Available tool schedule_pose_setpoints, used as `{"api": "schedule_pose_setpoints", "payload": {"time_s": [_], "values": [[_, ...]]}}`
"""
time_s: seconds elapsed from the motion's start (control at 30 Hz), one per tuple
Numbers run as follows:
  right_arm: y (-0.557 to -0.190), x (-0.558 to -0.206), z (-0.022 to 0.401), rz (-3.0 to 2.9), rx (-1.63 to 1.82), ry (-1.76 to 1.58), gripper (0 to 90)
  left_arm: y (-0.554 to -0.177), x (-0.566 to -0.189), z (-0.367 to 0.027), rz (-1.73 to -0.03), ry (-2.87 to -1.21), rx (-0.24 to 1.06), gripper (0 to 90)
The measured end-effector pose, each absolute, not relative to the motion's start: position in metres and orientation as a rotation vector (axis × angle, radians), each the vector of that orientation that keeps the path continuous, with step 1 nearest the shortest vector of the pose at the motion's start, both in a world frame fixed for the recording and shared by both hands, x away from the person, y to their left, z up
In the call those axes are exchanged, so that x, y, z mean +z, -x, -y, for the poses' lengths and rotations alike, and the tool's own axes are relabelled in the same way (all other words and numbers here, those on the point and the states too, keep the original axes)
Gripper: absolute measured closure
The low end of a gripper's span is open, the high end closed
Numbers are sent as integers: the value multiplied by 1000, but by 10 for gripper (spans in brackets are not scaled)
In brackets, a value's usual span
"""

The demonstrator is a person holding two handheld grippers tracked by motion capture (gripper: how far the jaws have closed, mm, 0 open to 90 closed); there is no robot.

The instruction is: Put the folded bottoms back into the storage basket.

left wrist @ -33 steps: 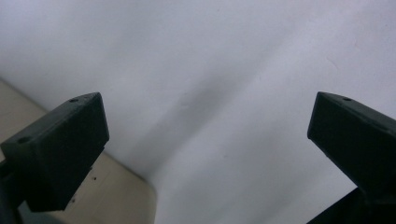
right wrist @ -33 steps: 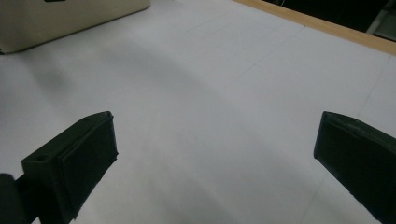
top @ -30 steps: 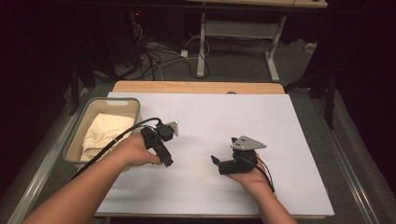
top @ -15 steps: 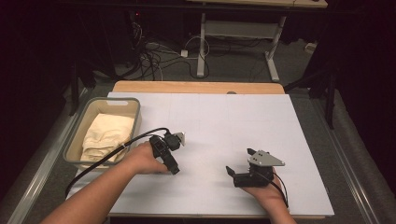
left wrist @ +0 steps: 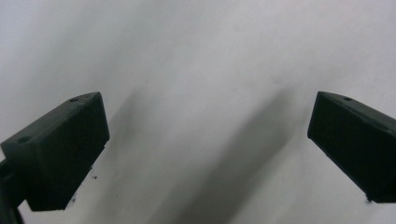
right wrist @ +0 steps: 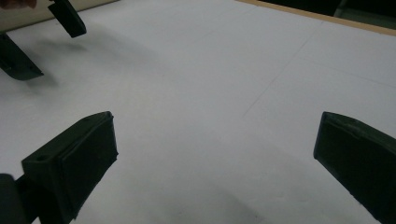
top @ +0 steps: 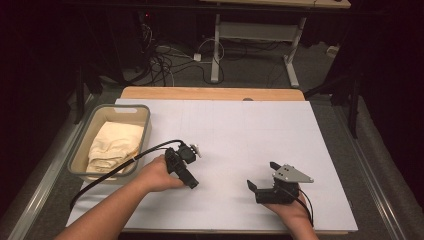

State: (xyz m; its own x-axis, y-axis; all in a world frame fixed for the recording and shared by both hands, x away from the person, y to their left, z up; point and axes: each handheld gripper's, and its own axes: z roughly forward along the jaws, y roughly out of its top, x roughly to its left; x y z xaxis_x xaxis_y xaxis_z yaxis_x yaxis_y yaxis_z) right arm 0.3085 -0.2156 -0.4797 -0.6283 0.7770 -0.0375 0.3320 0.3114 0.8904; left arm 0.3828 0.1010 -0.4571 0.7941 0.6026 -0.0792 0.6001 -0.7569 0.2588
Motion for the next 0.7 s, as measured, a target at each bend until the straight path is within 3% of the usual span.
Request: {"api": "schedule_pose_setpoints", "payload": {"time_s": [0.27, 0.7], "values": [[-308, -478, 219, -2107, 1284, -984, 6, -379, -472, -118, -927, -2491, 19, 0], [-307, -478, 220, -2093, 1307, -986, 6, -357, -481, -146, -865, -2111, 164, 0]]}}
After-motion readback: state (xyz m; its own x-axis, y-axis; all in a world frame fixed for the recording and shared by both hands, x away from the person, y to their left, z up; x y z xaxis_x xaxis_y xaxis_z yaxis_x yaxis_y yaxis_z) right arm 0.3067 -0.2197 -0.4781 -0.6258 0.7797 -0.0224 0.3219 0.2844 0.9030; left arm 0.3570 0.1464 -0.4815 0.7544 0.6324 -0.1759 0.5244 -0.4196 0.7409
